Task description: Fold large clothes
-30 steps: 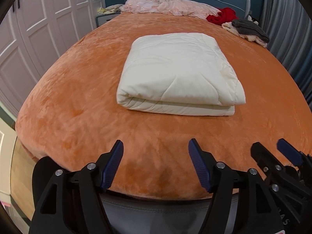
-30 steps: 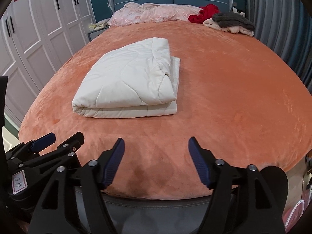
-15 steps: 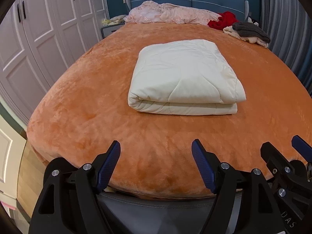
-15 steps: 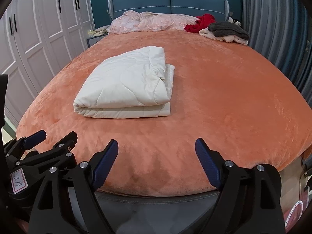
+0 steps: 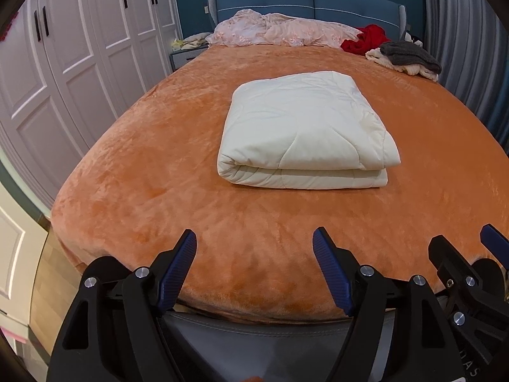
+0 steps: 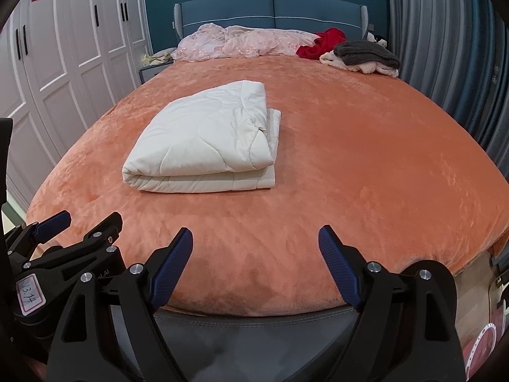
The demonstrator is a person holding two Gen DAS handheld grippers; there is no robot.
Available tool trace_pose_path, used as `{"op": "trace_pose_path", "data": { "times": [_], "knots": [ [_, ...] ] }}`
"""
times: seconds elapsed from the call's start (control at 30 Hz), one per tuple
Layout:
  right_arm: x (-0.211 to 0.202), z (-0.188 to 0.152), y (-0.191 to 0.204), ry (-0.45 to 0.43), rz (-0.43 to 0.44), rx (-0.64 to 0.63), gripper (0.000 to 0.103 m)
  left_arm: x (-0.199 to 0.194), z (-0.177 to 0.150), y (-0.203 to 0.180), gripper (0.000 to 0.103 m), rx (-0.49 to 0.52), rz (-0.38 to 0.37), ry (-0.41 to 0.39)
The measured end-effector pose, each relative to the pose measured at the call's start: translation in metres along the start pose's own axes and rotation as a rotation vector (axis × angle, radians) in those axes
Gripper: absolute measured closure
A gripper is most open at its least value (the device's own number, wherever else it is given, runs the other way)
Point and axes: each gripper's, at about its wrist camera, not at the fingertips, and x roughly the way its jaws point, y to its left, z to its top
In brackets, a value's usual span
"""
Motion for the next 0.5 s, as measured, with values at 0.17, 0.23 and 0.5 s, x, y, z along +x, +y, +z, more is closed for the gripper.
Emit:
{"op": "trace_pose_path", "data": {
  "times": [0.17,0.23,0.5],
  "knots": [
    [-0.0003,-0.0011,0.0004,0.002,0.0,-0.004,0.024,-0.001,-0.004,0.0001,0.03,0.008,0.026,-0.006],
    [-0.0002,-0.0015,0.001,0.003,-0.001,-0.007,0.024,-0.0009,-0.0047,0.0006,0.03,0.01,0.033,-0.008],
    [-0.0002,-0.0029,0.002,0.005,0.0,-0.006,0.024,-0.0015,-0.0062,0.0016,0.03,0.014,0.045,-0.013]
  ]
}}
